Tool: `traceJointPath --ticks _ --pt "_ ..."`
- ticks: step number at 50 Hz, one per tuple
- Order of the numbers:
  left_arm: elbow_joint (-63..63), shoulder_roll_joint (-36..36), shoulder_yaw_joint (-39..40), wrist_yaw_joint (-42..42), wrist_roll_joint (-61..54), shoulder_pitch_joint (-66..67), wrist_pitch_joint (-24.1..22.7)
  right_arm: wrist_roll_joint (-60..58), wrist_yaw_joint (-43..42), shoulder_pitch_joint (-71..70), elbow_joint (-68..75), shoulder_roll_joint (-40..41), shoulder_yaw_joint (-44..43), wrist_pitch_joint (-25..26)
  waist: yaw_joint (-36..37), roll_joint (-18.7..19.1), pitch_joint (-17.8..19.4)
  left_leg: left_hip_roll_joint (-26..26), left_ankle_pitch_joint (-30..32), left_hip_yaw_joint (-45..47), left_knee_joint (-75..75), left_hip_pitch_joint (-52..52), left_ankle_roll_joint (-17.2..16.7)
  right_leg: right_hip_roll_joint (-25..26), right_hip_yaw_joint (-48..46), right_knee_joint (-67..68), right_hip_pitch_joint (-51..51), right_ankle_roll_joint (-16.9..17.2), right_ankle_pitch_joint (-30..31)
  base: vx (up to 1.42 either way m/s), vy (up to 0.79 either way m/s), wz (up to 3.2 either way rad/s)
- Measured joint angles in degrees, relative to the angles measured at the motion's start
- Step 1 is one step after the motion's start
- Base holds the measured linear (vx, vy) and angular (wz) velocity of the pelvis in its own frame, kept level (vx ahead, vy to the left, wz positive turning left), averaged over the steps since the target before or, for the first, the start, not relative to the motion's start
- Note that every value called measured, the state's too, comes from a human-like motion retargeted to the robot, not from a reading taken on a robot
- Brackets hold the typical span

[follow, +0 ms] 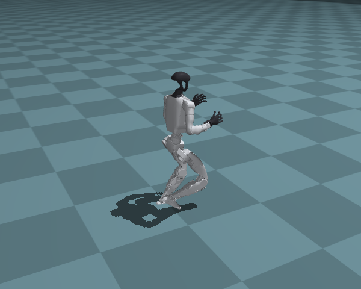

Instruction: Sport exercise

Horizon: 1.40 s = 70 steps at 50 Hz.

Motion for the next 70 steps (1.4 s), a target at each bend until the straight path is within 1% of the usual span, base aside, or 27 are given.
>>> traceJointPath --ticks 3,5,8,10,12,15,18,20,22,25,28,30,32,34,37,40,43,46,50,52,57,61,63,65,66,68,70 --pt "-2.86 1.51 -0.78 0.45 0.30 -7.67 0.15 3.46 3.81 3.49 -0.93 -0.82 0.20 -0.15 -4.10 5.98 -0.85 7.61 4.11 -2.02 -3.69 6.69 -4.69 5.52 -4.17 -2.13 -8.21 -1.69 0.44 0.51 -0.09 -0.49" --pt "-4.07 1.79 -1.29 0.10 -0.46 -9.48 0.19 5.92 5.16 5.68 -1.70 -1.14 -0.16 -0.04 -5.82 9.54 -1.03 11.38 9.22 -3.83 -5.20 11.03 -8.63 9.33 -6.80 -8.03 -10.32 -1.79 0.84 0.55 -0.12 -0.49" --pt "-3.55 0.76 -2.46 -1.70 -2.46 -7.08 0.09 8.54 5.42 8.24 -2.04 -0.59 -0.64 0.61 -6.75 11.91 -1.37 13.84 19.94 -6.02 -5.22 15.30 -13.53 13.88 -7.52 -18.64 -8.22 -0.83 2.35 0.53 -0.13 -0.26" --pt "-1.85 -0.37 -3.34 -3.01 -3.82 -3.37 0.54 9.90 4.83 9.05 -2.00 0.20 -0.84 0.79 -6.00 12.53 -1.45 14.69 25.96 -6.77 -1.15 15.99 -15.41 16.35 -7.10 -24.11 -4.68 -0.95 2.69 0.48 -0.10 -0.12" --pt "0.61 -2.21 -3.72 -4.41 -5.73 1.72 2.06 10.34 2.89 8.64 -2.34 1.03 -1.32 0.75 -3.94 12.93 -1.29 15.60 28.29 -6.47 6.33 14.89 -15.25 17.86 -6.97 -27.21 -0.19 -2.88 -0.32 0.47 -0.06 -0.01" --pt "4.78 -4.63 -3.21 -5.38 -7.66 10.48 4.82 8.86 -1.42 5.68 -3.89 1.49 -3.45 0.18 0.88 13.04 -0.66 17.67 25.38 -3.74 21.43 9.81 -12.29 18.90 -6.21 -29.02 5.74 -7.52 -11.47 0.46 -0.03 -0.11" --pt "6.17 -5.47 0.33 -5.80 -8.51 16.79 6.66 4.13 -7.49 -4.06 -5.86 -0.53 -6.41 0.12 10.30 18.25 -0.93 28.32 18.51 -1.44 37.47 -4.85 -9.19 27.08 -5.94 -39.09 6.80 -12.27 -11.83 0.42 0.04 -1.02" --pt "3.83 -5.65 2.50 -5.75 -9.54 20.38 6.95 0.40 -10.94 -10.51 -8.10 -3.00 -8.27 0.17 15.95 19.56 -1.43 32.23 14.15 -1.36 44.14 -15.93 -6.98 30.07 -4.73 -42.77 8.28 -12.77 -11.83 0.54 0.10 -0.34" --pt "-1.07 -4.65 4.40 -4.86 -10.90 22.53 6.55 -2.50 -14.24 -15.35 -10.49 -4.97 -9.50 1.15 18.37 15.60 -0.83 28.97 11.85 1.26 44.19 -25.75 -4.08 25.94 -2.94 -43.19 10.54 -9.96 -11.83 0.67 0.12 1.24" --pt "-5.84 -2.02 5.64 -2.37 -10.03 22.08 3.98 -4.46 -17.20 -17.09 -12.99 -6.89 -9.78 1.92 19.30 6.11 2.91 18.16 11.20 8.61 36.15 -31.66 -1.72 13.96 -1.95 -42.00 17.66 -2.46 -8.92 0.80 0.09 2.04" --pt "-7.89 -0.59 4.42 0.01 -6.40 19.20 1.90 -5.93 -17.11 -14.97 -13.33 -7.95 -7.54 2.39 21.53 1.91 3.64 13.09 13.85 10.76 25.79 -32.73 -3.14 9.89 -2.71 -44.58 22.24 3.86 4.22 0.83 0.05 1.03" --pt "-9.15 -0.14 2.72 1.60 -4.38 16.91 0.88 -6.64 -15.73 -12.99 -12.77 -8.66 -5.50 2.92 22.10 0.66 3.48 10.51 15.77 10.70 19.63 -31.23 -4.56 8.15 -4.34 -43.33 24.24 5.90 9.90 0.83 0.01 0.59" --pt "-10.77 -0.10 0.60 3.34 -2.75 14.03 0.08 -7.26 -14.14 -11.18 -11.44 -9.02 -3.36 3.42 21.65 -0.18 3.45 7.41 16.70 9.81 14.22 -27.61 -5.30 5.95 -6.24 -39.48 26.26 6.58 12.60 0.85 0.00 0.52" --pt "-12.78 -0.20 -1.50 5.14 -1.91 10.73 -0.33 -7.47 -12.32 -9.56 -9.47 -8.82 -1.24 3.79 20.28 -1.02 3.45 4.13 15.46 8.78 9.98 -22.72 -4.40 2.94 -7.77 -33.20 27.46 6.48 14.11 0.86 -0.01 0.53" --pt "-15.45 -0.18 -5.39 9.21 0.02 4.45 -0.83 -7.79 -10.28 -7.00 -5.73 -6.62 0.98 3.96 16.12 -2.37 3.65 -0.65 8.26 7.15 7.07 -14.50 0.39 -1.82 -7.64 -18.17 25.31 5.61 16.05 0.86 -0.03 0.56" --pt "-15.21 0.50 -11.00 14.62 3.20 -4.51 -1.06 -8.23 -8.74 -4.26 -1.63 -2.40 1.93 3.77 8.68 -3.24 3.89 -4.13 0.91 3.89 4.80 -6.43 4.94 -3.82 -4.36 -0.17 15.55 3.61 15.21 0.82 -0.09 0.78" --pt "-12.91 1.51 -14.33 17.28 2.33 -11.08 -0.78 -5.59 -5.41 -1.71 -2.16 0.48 1.99 2.84 1.25 1.39 1.59 -1.17 2.49 -1.00 -1.06 2.37 4.26 0.10 -2.79 12.21 -0.69 0.80 13.59 0.80 -0.09 0.38" --pt "-10.54 2.54 -14.63 17.25 0.01 -9.25 -0.75 -1.48 -3.35 -0.02 -6.16 2.36 0.80 1.29 -2.51 9.68 0.29 7.05 11.03 -2.36 -3.59 10.57 -1.17 5.46 -6.07 14.93 -12.26 -3.12 12.90 0.82 -0.06 -0.29" --pt "-2.87 0.68 -14.36 13.63 -2.69 3.26 0.56 1.80 -3.23 -1.65 -11.49 4.70 -0.41 0.05 -3.95 14.76 -0.74 12.50 28.65 -1.49 -0.37 12.55 -8.23 9.37 -8.88 9.79 -13.30 -6.82 10.82 0.80 -0.09 0.04" --pt "4.20 -1.83 -13.72 10.31 -3.81 11.12 2.39 2.38 -3.15 -3.97 -13.23 5.68 -0.93 0.00 -2.62 14.92 -1.27 13.06 30.93 -0.49 3.17 9.33 -9.15 10.50 -8.80 3.88 -8.93 -7.91 8.80 0.80 -0.08 0.38" --pt "19.19 -6.86 -7.64 3.44 -9.15 29.10 6.80 2.10 -2.20 -11.56 -18.72 5.20 -5.50 0.16 3.57 12.10 -2.72 10.62 20.95 4.31 3.07 -5.95 -6.51 7.82 -6.79 -11.15 4.10 -8.92 0.76 0.81 -0.03 0.55" --pt "21.23 -7.98 -0.77 2.90 -11.02 38.87 6.31 -0.64 -1.88 -13.79 -20.42 3.01 -7.75 0.89 6.60 9.75 -3.13 6.56 13.96 6.44 4.40 -14.11 -2.77 6.21 -4.06 -7.22 8.00 -7.89 -2.53 0.77 0.01 0.56" --pt "19.46 -7.80 1.13 5.02 -7.77 39.02 5.08 -2.83 -2.28 -12.80 -18.87 3.46 -6.85 1.35 6.36 8.92 -2.61 5.38 8.97 7.02 8.89 -14.81 0.64 7.02 -1.45 2.82 3.87 -6.54 0.70 0.70 0.03 0.51" --pt "16.23 -6.31 1.04 8.42 -2.56 33.72 3.65 -5.04 -2.10 -10.77 -15.11 4.34 -4.89 1.66 5.89 9.06 -2.02 5.28 3.25 6.39 12.46 -14.58 3.86 10.72 0.80 14.91 -5.82 -5.13 6.62 0.63 0.04 0.39" --pt "13.39 -5.00 0.12 9.98 -0.49 29.36 2.91 -5.58 -1.56 -8.61 -13.34 4.33 -3.77 1.65 5.30 9.42 -2.09 5.23 2.42 5.39 12.21 -13.84 4.25 12.60 0.89 20.10 -11.92 -4.68 8.78 0.60 0.02 0.53" --pt "5.88 -1.63 -1.27 13.10 2.69 20.11 0.96 -5.91 -0.54 -4.16 -11.44 3.67 -1.91 1.25 3.48 11.17 -2.21 6.31 2.46 3.27 9.35 -10.42 4.04 15.52 0.07 26.77 -23.40 -4.43 12.55 0.60 0.03 0.60" --pt "-3.12 2.34 -1.81 16.61 4.99 11.13 -1.58 -5.42 -0.49 0.10 -12.14 2.15 -1.04 0.27 1.24 14.97 -1.69 8.85 7.69 0.26 4.42 -3.69 0.20 17.69 -2.38 26.50 -30.84 -5.25 15.17 0.64 0.05 0.39"
